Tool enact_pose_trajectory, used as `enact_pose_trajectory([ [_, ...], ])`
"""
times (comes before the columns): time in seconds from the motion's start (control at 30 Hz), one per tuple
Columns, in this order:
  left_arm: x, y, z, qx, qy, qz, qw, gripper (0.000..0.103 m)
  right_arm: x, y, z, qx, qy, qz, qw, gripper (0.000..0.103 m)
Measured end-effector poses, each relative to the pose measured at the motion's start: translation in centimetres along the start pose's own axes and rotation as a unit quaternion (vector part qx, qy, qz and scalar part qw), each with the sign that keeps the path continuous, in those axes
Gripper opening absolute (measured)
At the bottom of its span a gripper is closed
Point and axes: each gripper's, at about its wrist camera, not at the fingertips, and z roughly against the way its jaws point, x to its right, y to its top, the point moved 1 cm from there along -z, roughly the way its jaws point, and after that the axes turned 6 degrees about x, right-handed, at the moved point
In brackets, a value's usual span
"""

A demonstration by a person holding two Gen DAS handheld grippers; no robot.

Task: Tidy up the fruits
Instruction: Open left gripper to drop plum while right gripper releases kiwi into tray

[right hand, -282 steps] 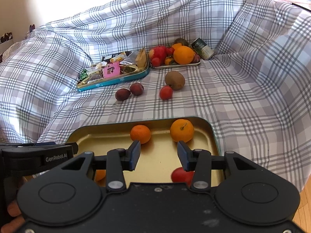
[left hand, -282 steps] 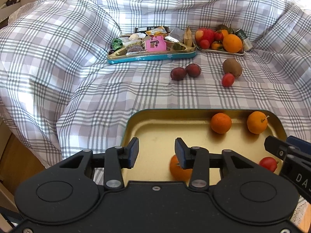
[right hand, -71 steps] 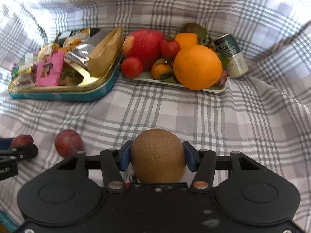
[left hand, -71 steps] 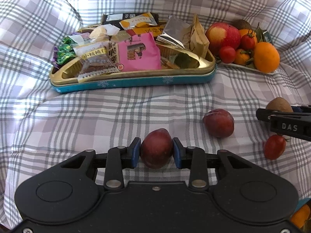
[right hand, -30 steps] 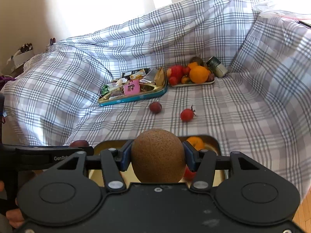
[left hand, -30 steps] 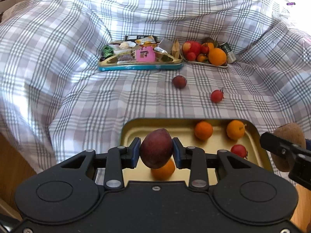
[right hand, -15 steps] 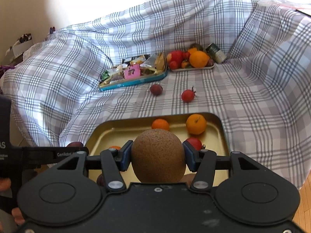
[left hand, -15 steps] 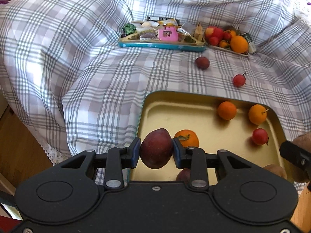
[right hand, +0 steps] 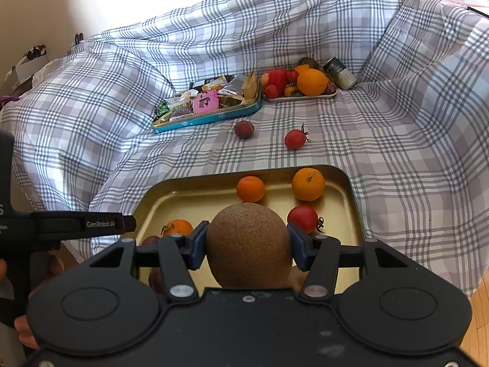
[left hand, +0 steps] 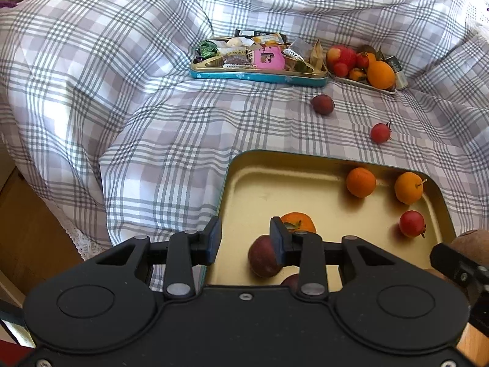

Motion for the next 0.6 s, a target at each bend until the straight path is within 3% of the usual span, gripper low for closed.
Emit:
enact_pose_trajectory([
  [0.6, 1.2, -2.1, 0.1, -0.024, 0.026, -0.03, 0.9989, 0.044, -1.0, 0.0, -2.6, -0.023, -0.003, 0.02, 1.0, 0.057],
])
